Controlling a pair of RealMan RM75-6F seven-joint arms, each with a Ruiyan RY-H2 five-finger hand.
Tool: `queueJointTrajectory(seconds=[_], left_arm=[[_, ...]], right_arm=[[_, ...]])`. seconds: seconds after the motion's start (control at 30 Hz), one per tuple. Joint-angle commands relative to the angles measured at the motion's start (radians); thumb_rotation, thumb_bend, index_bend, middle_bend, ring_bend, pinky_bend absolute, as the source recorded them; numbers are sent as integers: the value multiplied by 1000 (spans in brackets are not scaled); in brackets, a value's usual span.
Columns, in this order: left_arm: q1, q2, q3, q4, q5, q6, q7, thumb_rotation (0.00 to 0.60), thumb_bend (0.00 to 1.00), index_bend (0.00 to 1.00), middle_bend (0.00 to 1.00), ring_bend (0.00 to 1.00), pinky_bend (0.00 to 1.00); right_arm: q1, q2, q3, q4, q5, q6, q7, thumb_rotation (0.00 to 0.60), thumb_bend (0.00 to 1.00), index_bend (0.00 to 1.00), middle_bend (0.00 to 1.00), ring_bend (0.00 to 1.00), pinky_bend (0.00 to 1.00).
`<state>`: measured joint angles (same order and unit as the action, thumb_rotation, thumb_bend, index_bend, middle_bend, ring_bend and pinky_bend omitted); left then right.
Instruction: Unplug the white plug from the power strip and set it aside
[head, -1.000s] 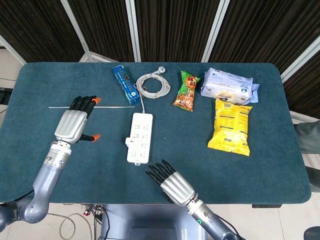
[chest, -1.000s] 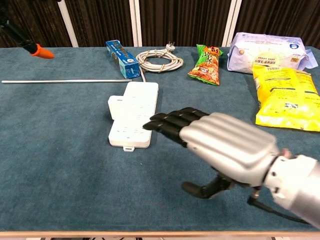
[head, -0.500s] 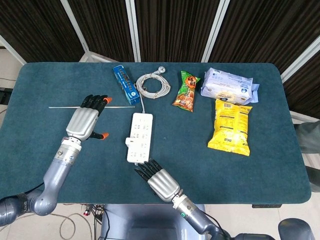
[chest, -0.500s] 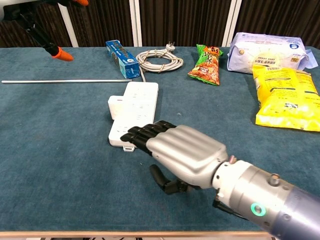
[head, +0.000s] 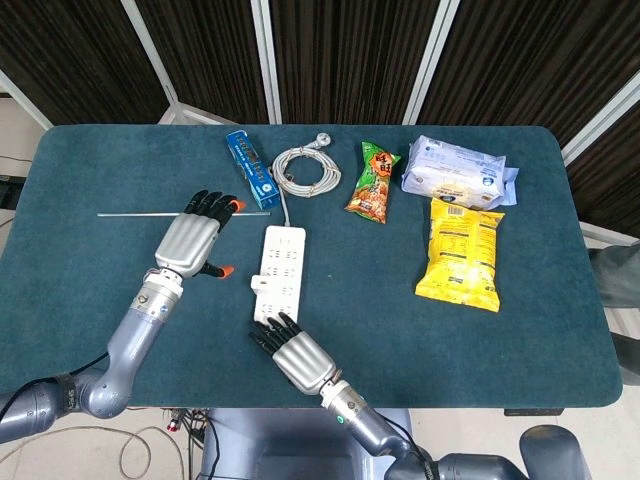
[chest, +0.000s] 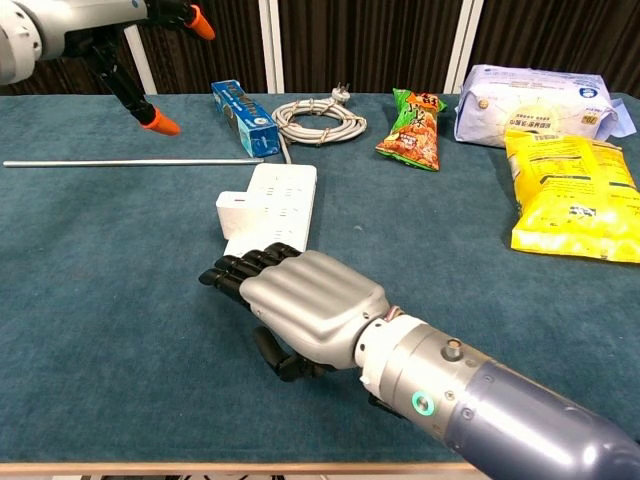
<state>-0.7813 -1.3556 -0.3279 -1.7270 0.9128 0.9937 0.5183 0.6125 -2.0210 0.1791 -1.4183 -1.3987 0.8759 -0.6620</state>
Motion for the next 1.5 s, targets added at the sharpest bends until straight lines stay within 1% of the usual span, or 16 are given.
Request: queueJointTrajectory(seconds=[0.03,0.43,0.83,1.13,1.3,1.4,1.5], left_arm=[[-11,-10,8,6,-2,-6,4,600,0,162,105,27,31],[-40,-38,44,21,4,-5,5,600,0,168,110,29,32],[-58,-54,70,24,8,-7,2,600,0,183,130,30,37],[-107,-103,87,58,1,-37,36,600,6,230,217,54,66],[-126,-128,92,74,-11,-40,52,600,6,232,225,54,67],[-130,-135,96,76,-14,-33,58,600,6,239,247,55,67],[-132,-136,103,75,-18,-26,68,600,13,273,325,84,85]], right_arm=[[15,-21,9,25,17,-5,-4,600,802,0,0,0,0],[72,-96,37,117,64,-7,-28,600,803,0,0,0,0],[99,-116,47,156,90,9,-34,600,804,0,0,0,0],[105,-118,34,167,126,6,-43,600,804,4,3,0,0],[101,-117,23,158,140,10,-40,600,803,8,6,0,0],[100,-117,16,155,145,14,-37,600,803,8,6,0,0],[100,-117,9,152,147,18,-33,600,803,8,5,0,0]])
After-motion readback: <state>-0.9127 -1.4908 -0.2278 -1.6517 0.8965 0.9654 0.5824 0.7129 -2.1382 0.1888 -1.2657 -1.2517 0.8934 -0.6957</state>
